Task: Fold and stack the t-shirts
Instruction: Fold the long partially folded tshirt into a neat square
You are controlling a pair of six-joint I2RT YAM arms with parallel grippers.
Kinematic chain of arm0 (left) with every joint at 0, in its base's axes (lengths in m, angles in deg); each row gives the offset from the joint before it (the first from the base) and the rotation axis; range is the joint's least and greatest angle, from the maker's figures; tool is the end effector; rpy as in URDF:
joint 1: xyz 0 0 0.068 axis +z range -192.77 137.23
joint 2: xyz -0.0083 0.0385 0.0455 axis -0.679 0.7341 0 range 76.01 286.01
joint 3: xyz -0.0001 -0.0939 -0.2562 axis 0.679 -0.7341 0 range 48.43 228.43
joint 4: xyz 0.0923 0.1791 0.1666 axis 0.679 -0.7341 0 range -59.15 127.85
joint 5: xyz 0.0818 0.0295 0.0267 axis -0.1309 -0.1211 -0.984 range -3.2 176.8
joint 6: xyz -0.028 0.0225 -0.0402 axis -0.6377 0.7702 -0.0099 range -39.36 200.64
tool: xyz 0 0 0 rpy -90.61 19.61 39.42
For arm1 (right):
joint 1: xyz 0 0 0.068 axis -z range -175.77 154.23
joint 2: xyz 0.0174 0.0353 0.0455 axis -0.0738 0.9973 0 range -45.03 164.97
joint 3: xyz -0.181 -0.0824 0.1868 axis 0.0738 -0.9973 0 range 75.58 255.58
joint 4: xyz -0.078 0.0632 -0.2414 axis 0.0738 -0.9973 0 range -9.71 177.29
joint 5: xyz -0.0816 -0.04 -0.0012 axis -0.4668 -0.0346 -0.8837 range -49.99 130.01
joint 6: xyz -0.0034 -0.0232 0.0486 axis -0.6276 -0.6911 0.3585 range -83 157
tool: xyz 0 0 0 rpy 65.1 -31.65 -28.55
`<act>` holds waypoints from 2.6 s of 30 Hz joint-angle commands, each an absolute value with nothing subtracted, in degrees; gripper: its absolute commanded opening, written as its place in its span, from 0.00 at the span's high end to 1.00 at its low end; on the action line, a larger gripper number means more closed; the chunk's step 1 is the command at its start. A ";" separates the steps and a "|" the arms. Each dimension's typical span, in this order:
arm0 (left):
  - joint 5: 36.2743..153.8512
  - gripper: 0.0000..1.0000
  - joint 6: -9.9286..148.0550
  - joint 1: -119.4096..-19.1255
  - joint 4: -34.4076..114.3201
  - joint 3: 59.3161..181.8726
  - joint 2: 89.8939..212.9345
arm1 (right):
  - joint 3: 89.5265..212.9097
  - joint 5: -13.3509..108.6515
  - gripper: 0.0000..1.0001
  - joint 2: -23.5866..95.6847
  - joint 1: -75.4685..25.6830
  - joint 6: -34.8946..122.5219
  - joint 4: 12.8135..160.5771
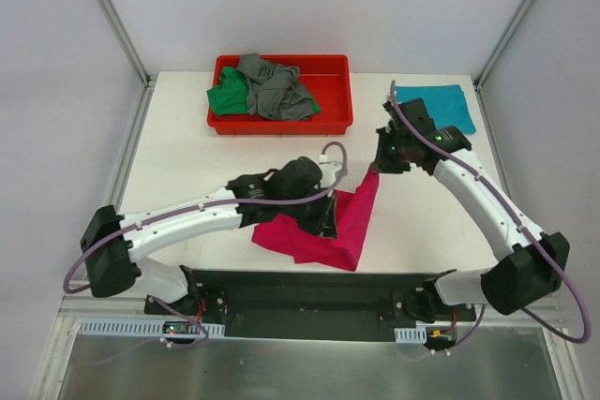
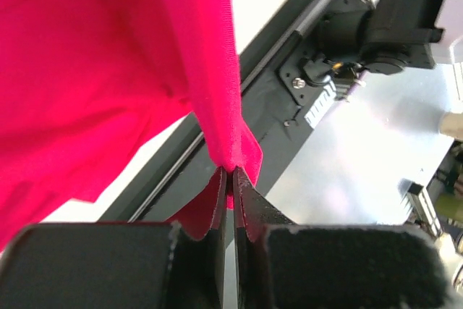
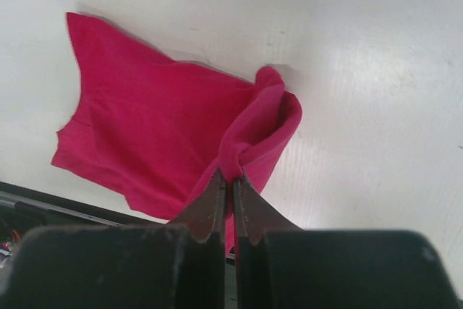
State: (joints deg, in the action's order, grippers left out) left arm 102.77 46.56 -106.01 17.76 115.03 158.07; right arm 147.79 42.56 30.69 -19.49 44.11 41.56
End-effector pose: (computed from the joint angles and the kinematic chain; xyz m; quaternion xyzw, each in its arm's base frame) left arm 0.1370 -0.2936 0.3046 0.2831 0.8363 -0.4217 0.2065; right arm 0.2507 0.1119 0.3313 -0.1430 0.9263 0.1126 0.3300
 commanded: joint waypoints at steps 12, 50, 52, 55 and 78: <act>95.77 1.00 43.47 -93.84 9.12 99.67 134.73 | 169.79 40.36 1.00 50.05 -30.30 46.14 43.17; 79.86 0.87 37.05 -78.10 1.03 88.33 139.65 | 186.06 50.64 0.61 83.02 -36.63 50.89 63.91; 78.63 0.75 36.09 -78.10 -0.90 88.33 138.42 | 186.67 51.52 0.52 82.41 -36.63 50.27 63.04; 78.01 0.13 34.86 -78.10 -3.36 88.24 136.13 | 188.96 52.67 0.33 80.57 -36.55 46.77 58.74; 91.20 0.01 26.59 -72.74 26.78 79.18 146.83 | 150.48 54.86 0.04 64.84 -34.97 44.55 67.25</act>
